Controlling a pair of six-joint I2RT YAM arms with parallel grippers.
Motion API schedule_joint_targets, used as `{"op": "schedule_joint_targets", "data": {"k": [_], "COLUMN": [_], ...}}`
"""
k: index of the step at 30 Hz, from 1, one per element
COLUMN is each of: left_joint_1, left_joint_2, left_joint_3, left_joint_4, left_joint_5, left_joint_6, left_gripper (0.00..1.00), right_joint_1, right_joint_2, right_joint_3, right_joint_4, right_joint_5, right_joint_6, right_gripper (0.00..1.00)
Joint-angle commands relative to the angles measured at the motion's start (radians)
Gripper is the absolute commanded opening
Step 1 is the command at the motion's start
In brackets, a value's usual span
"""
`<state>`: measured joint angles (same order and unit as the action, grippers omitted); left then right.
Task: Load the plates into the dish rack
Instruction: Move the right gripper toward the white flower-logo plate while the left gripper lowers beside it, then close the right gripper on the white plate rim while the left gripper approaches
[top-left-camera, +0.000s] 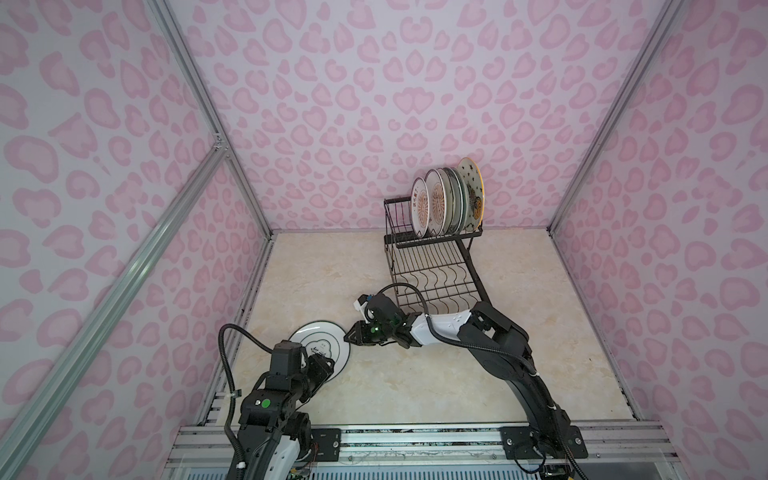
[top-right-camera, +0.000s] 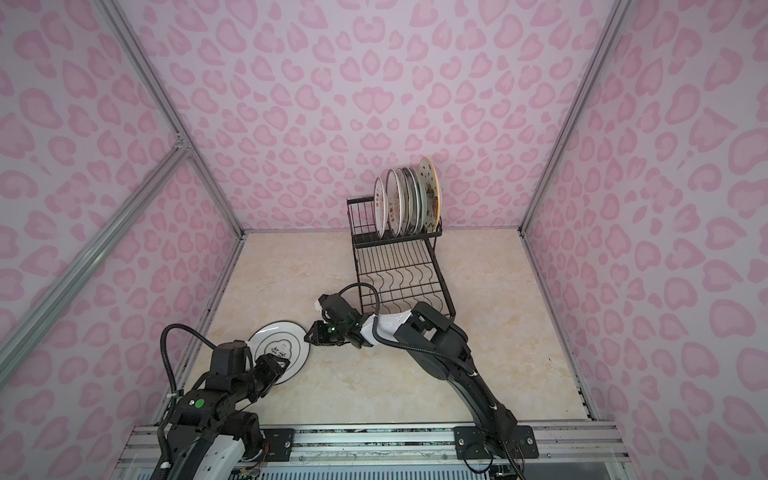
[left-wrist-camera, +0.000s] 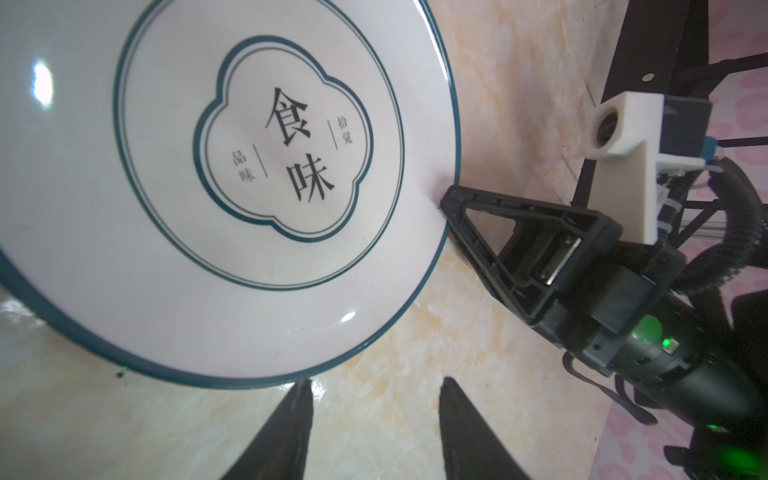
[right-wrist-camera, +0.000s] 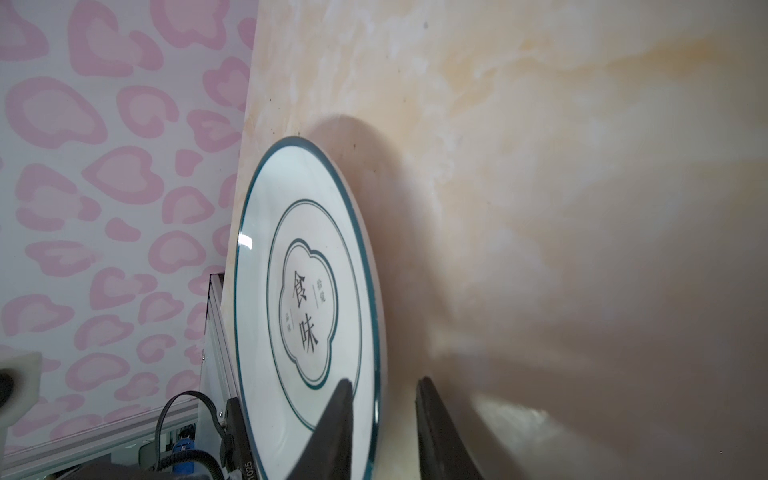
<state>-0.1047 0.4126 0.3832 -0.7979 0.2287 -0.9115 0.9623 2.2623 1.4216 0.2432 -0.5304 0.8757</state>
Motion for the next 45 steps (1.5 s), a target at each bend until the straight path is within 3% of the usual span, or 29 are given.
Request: {"op": "schedule_joint_targets", "data": {"k": [1,19,30,39,45], "left_joint_1": [0.001,0.001,0.001,0.001,0.001], "left_joint_2": [-0.001,-0.01,-0.018,-0.017,0.117], "left_joint_3": [-0.003,-0.006,-0.002,0.034,0.171], "left_joint_4": [0.009,0.012,0.011,0.059,0.089], "left_joint_5": [-0.002,-0.002,-0.003,-0.014,-0.036], "left_joint_6": [0.009,0.01,0.008,-0.012,0.086], "left_gripper": [0.52,0.52,0.53,0.53,0.54], "right_joint_1": [0.002,0.004,0.004,-0.009,-0.027], "right_joint_2": [0.02,0.072,0.069,0.049,0.0], "right_joint_3": [0.011,0.095,0.095,0.076,0.031], "right_joint_4": [-0.012,-0.063,-0.059,-0.01,0.022], "right_joint_5": [-0.021,-0.044,-0.042,-0.039,-0.027], "right_joint_6": [0.006,-0.003,-0.006,0.012,0.016], "right_gripper": [0.26,0.13,0.0,0.0,0.0]}}
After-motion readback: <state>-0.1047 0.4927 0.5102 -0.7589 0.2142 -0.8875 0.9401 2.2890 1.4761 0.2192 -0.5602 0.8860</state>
